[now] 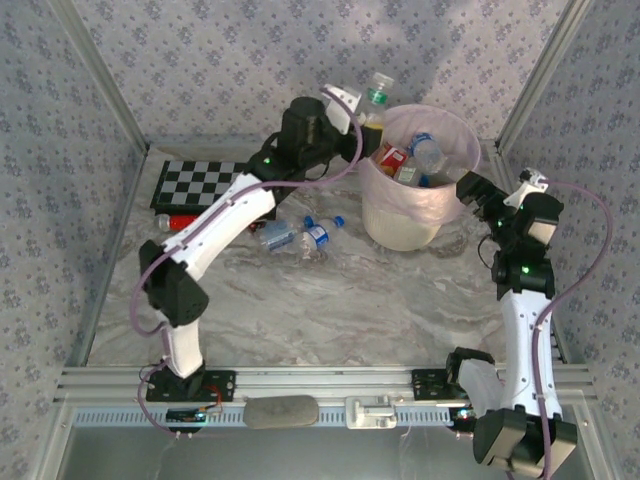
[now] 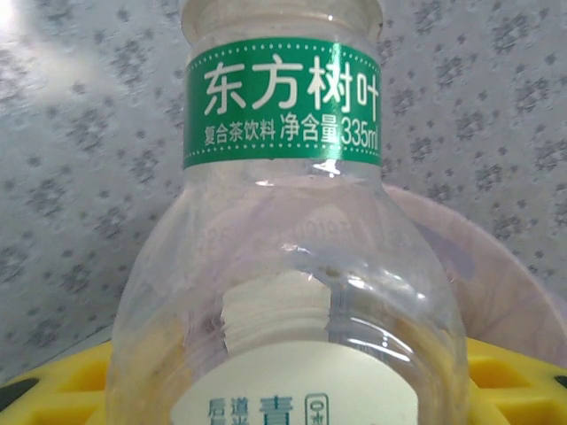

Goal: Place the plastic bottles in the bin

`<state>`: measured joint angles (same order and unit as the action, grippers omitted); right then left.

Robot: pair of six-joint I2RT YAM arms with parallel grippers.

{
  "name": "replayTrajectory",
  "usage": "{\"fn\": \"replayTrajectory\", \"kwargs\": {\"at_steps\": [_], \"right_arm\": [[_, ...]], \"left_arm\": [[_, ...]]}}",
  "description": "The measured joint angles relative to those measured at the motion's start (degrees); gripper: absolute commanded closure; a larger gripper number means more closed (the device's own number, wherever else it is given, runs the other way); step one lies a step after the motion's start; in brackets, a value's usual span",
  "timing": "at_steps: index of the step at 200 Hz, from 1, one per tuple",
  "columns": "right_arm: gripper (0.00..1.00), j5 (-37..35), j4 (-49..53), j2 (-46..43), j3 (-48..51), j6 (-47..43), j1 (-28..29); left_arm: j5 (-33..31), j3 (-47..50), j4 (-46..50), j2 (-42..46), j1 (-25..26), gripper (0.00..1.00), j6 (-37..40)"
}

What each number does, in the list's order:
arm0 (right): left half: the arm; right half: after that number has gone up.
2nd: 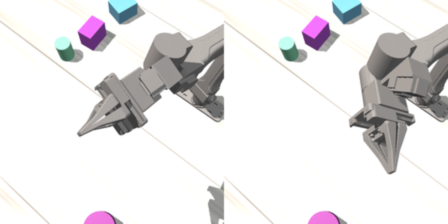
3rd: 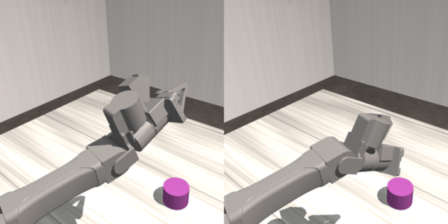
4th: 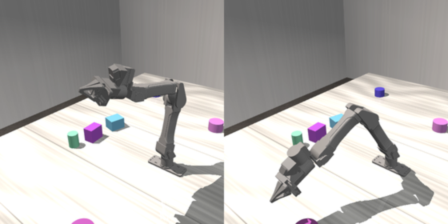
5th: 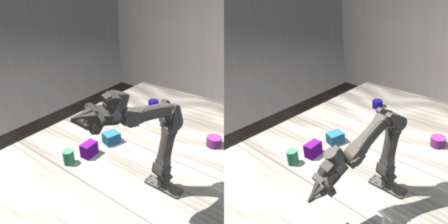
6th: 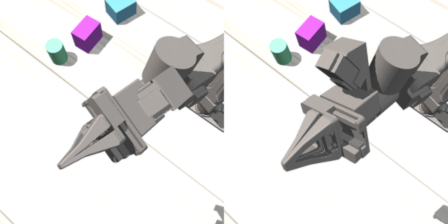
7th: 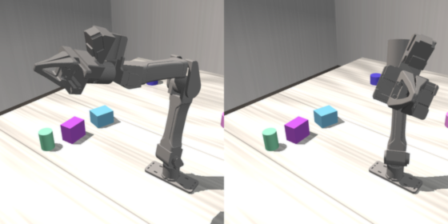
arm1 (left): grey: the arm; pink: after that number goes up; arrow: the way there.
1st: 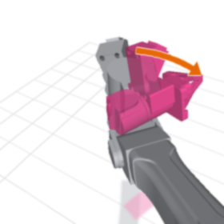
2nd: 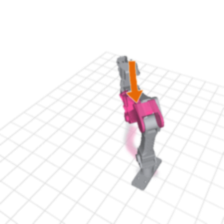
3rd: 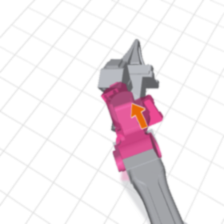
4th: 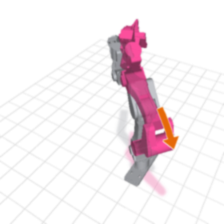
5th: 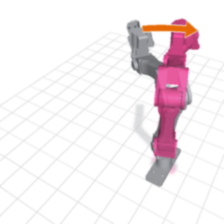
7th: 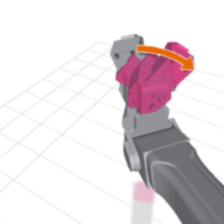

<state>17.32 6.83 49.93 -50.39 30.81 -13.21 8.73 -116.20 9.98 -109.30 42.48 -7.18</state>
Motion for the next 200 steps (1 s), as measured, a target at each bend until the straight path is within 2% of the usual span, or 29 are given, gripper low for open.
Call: {"fn": "replayTrajectory", "kwargs": {"at_steps": [45, 62, 96, 106, 127, 156, 200], "right_arm": [[0.01, 4.1, -1.8, 0.0, 0.0, 1.6, -1.1], [0.01, 4.9, -2.1, 0.0, 0.0, 1.9, -1.4], [0.01, 5.9, -2.6, 0.0, 0.0, 2.4, -1.6], [0.01, 6.1, -2.8, 0.0, 0.1, 2.5, -1.7], [0.01, 6.1, -2.9, 0.2, 0.1, 2.7, -1.7], [0.01, 6.6, -3.4, 1.0, 0.1, 3.0, -1.7], [0.01, 8.5, -4.2, 1.2, 0.1, 3.1, -1.7]], "left_arm": [[7.4, -36.4, 16.2, -22.4, 0.4, 0.48, -0.4], [8.7, -45.1, 20.7, -28.3, 0.8, 0.47, -0.8], [9.8, -44.5, 24.8, -30.2, 1.4, 0.44, -1.5], [9.8, -43.8, 25.2, -30.2, 1.5, 0.37, -1.5], [9.9, -43.3, 25.4, -30.3, 1.6, 0.16, -1.7], [9.9, -43.3, 24.4, -30.2, 1.9, 0.01, -1.4], [9.6, -43.3, 25.3, -29.6, 2.2, 0.0, -1.2]]}}
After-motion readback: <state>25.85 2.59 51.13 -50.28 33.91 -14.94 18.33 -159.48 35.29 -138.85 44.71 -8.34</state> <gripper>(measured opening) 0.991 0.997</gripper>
